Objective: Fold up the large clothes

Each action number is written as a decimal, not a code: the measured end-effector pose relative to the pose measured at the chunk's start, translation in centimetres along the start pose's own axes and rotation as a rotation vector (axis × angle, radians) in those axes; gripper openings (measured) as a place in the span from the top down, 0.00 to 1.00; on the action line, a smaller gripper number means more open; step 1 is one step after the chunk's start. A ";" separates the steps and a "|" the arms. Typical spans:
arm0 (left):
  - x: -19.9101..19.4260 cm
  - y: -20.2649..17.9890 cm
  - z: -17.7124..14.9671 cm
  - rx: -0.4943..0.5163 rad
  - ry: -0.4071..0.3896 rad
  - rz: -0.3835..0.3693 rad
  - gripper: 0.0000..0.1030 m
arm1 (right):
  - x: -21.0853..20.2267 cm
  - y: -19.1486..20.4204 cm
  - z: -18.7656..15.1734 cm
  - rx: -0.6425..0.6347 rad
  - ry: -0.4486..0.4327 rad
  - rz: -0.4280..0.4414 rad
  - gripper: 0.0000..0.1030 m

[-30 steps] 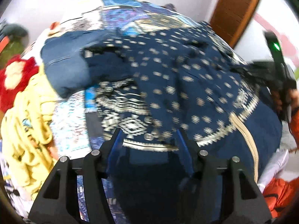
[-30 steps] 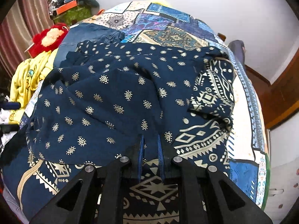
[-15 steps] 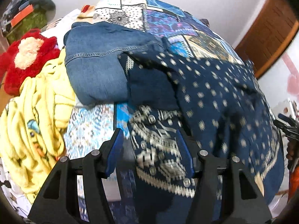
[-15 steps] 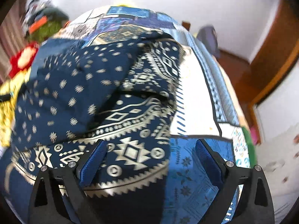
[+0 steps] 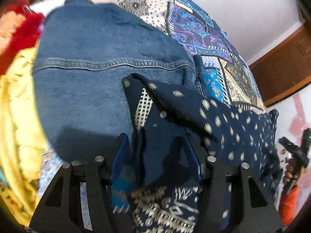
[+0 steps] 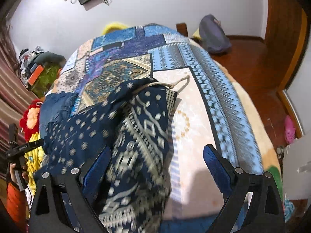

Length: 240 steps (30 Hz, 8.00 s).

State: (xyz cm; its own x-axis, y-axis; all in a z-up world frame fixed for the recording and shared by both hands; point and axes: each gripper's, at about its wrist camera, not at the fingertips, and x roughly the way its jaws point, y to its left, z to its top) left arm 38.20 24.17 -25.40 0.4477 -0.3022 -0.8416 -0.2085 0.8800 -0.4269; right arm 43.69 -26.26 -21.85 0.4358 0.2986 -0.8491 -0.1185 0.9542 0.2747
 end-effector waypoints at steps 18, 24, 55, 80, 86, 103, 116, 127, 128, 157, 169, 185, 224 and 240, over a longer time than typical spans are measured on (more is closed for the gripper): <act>1.0 -1.9 2.0 0.057 -0.105 0.062 0.92 | 6.5 4.9 6.1 -0.115 -0.014 0.032 0.92; -4.6 -3.9 4.1 0.072 -0.232 0.054 0.92 | 2.8 7.8 9.4 -0.148 -0.118 0.088 0.93; 3.5 -0.1 11.4 0.096 -0.189 0.356 0.81 | 13.6 7.6 13.6 -0.295 -0.094 -0.249 0.20; -15.2 -9.3 -5.0 0.332 -0.300 0.268 0.32 | -9.0 15.7 -1.1 -0.441 -0.218 -0.070 0.19; -14.7 -6.3 -9.8 0.274 -0.223 0.240 0.30 | -10.2 14.2 -6.8 -0.423 -0.179 -0.059 0.19; -6.2 2.3 -21.1 -0.019 0.114 0.040 0.39 | -7.1 8.6 -15.7 -0.242 0.099 0.109 0.22; -10.3 -5.0 -16.3 0.189 -0.070 0.034 0.88 | -7.7 10.8 -13.2 -0.314 0.002 0.164 0.91; -15.7 -7.6 -4.5 0.209 -0.316 -0.032 0.89 | -9.2 12.1 -3.0 -0.298 -0.175 0.171 0.92; -15.6 -7.7 -3.4 0.204 -0.334 -0.018 0.89 | -8.8 12.4 -1.4 -0.294 -0.192 0.164 0.93; 2.9 -1.1 10.7 0.092 -0.194 0.304 0.84 | 9.7 8.8 14.0 -0.217 -0.088 -0.046 0.92; -6.1 -5.5 8.7 0.220 -0.287 0.360 0.50 | 1.1 6.2 10.6 -0.246 -0.137 -0.042 0.92; 1.1 -10.4 2.9 0.383 -0.185 0.330 0.47 | 7.3 16.1 4.6 -0.391 -0.028 0.099 0.92; -2.4 -12.4 4.0 0.368 -0.233 0.231 0.43 | 6.7 24.0 3.9 -0.516 -0.071 0.152 0.92; 2.1 -7.8 0.3 0.311 -0.207 0.328 0.18 | 10.1 20.8 0.9 -0.621 -0.032 0.022 0.92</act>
State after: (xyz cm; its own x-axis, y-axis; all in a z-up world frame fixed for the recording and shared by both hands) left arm 41.03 16.74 -23.73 0.5717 0.0604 -0.8182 -0.1124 0.9936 -0.0052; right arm 46.39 -3.44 -24.33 0.4524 0.3264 -0.8299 -0.6207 0.7834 -0.0303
